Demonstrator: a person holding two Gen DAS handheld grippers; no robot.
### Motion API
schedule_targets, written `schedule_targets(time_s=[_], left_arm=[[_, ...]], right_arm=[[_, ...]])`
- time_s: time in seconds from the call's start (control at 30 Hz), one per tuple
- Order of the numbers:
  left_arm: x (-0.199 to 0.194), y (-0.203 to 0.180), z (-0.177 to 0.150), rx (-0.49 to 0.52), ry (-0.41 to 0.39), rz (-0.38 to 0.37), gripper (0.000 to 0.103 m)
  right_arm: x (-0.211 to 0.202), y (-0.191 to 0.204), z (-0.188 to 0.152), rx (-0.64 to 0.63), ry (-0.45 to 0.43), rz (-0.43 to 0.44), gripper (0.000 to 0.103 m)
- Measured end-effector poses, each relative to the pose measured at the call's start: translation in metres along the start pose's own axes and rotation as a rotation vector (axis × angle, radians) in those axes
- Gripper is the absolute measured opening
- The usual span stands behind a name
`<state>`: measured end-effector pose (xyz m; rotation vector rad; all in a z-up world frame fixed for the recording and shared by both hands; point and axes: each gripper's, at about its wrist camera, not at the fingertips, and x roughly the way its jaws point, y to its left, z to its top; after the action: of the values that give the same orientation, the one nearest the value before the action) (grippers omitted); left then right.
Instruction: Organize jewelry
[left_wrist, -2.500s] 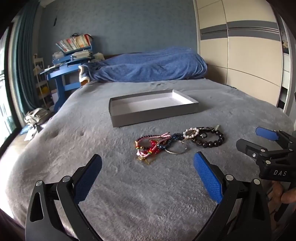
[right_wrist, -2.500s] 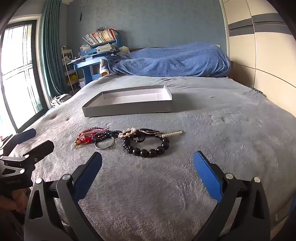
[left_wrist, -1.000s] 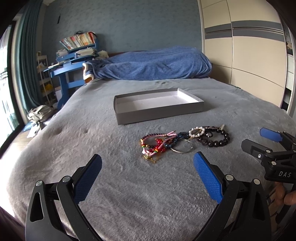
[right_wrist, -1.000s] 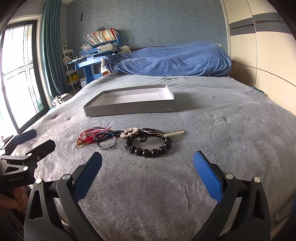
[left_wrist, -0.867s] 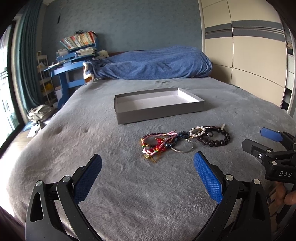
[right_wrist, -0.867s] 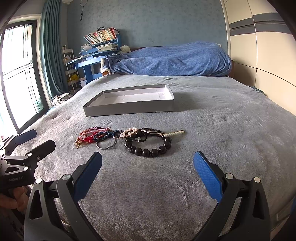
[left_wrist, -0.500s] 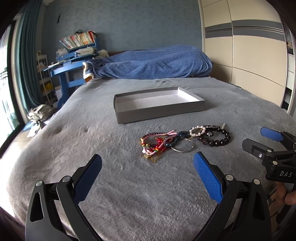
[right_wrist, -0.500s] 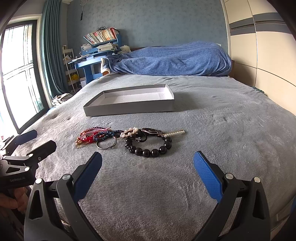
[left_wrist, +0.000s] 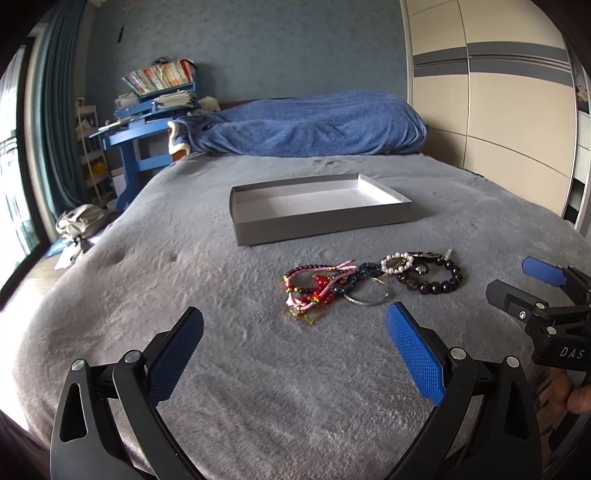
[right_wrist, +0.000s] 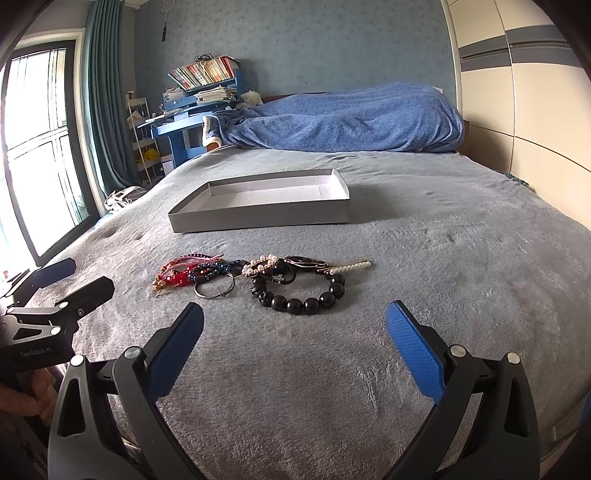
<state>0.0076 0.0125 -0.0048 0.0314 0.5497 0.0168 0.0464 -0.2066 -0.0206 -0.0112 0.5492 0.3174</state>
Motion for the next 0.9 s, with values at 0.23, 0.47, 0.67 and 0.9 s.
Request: schedule_targets(time_s=[0.23,0.47,0.67,0.9], left_arm=[[-0.001,-0.003,0.000,-0.002,-0.005,-0.005,0.098],[0.002,-0.003,0.000,0.000,0.022,-0.001,0.098],[0.005,-0.005,0.003,0.001,0.040,-0.008,0.098],[0.015,0.005,0.009,-0.032,0.047,0.001,0.098]], right_arm=[[0.000,0.000,0.000,-0.005,0.004,0.000,0.098],[0.004,-0.002,0.002,0.002,0.013,0.001,0.098],[0.007,-0.006,0.004,0.029,0.031,0.013,0.098],[0.013,-0.007,0.008,0.030,0.055,0.026,0.098]])
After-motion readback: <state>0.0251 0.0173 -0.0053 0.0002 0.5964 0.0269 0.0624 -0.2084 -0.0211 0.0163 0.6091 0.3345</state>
